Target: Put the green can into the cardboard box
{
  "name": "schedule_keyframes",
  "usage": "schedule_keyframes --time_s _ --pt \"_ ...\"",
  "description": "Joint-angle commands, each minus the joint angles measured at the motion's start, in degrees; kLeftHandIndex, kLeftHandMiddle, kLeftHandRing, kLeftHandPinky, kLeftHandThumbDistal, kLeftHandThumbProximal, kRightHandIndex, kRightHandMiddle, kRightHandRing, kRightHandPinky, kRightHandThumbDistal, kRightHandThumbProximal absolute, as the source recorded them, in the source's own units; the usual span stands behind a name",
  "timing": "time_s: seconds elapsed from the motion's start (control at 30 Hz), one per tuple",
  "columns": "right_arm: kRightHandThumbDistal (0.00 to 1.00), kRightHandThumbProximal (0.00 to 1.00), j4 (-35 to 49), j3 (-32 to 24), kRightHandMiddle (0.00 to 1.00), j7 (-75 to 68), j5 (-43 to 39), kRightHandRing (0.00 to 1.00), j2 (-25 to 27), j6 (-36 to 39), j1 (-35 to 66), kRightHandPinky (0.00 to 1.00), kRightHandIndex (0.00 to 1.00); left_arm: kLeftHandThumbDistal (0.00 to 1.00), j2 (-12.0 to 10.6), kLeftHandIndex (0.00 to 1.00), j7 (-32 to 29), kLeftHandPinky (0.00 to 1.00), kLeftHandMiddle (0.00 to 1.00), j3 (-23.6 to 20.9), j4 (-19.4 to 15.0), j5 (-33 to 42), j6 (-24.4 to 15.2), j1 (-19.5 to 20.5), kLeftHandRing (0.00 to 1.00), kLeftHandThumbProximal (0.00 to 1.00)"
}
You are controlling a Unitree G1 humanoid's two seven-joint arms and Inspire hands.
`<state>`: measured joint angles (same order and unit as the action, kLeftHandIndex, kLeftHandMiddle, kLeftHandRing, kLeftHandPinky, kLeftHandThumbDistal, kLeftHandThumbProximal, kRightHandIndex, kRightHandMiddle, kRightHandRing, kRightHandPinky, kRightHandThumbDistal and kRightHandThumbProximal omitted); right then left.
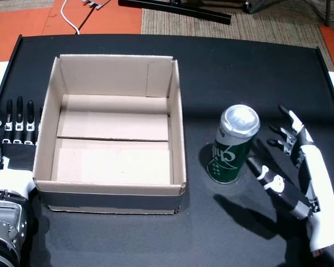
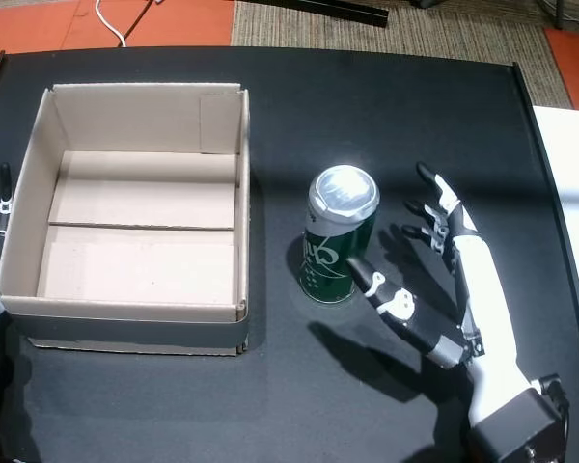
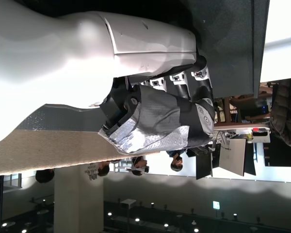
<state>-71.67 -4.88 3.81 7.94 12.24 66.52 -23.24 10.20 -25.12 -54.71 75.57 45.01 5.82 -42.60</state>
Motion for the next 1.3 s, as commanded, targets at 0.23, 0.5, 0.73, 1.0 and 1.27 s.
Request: schedule_keyframes --time_s 0.23,0.5,0.73,1.0,1.27 --pt "1.0 0.59 -1.1 0.4 0.93 2.2 0.0 0.96 -0.4 -4.4 -4.2 1.0 0.84 0.0 -0.5 0.55 1.7 0.75 0.55 0.2 1.5 -0.2 0.1 2.5 0.64 0.48" --pt "1.0 0.61 -2.1 2.6 0.93 1.1 2.6 0.96 0.2 -8.0 -8.7 1.0 0.85 0.0 -0.8 0.53 2.2 0.74 0.54 -0.1 1.5 -0.1 -0.3 2.2 0.63 0.47" --pt "1.0 0.64 -2.8 3.6 0.94 0.7 3.7 0.97 0.2 -10.7 -11.6 1.0 0.86 0.0 -0.9 0.54 2.5 0.75 0.55 -0.1 1.4 -0.1 -0.6 2.0 0.63 0.48" --pt "1.0 0.63 -3.1 3.8 0.94 2.5 3.2 0.97 0.1 -12.2 -13.0 1.0 0.85 0.0 -0.9 0.54 3.2 0.76 0.56 0.0 1.4 -0.1 -0.7 1.7 0.65 0.51" --pt "1.0 0.65 -3.4 4.9 0.94 1.3 4.7 0.96 0.1 -14.4 -14.0 1.0 0.85 0.0 -0.8 0.54 3.1 0.78 0.56 -0.2 1.4 0.1 -0.5 1.8 0.65 0.49"
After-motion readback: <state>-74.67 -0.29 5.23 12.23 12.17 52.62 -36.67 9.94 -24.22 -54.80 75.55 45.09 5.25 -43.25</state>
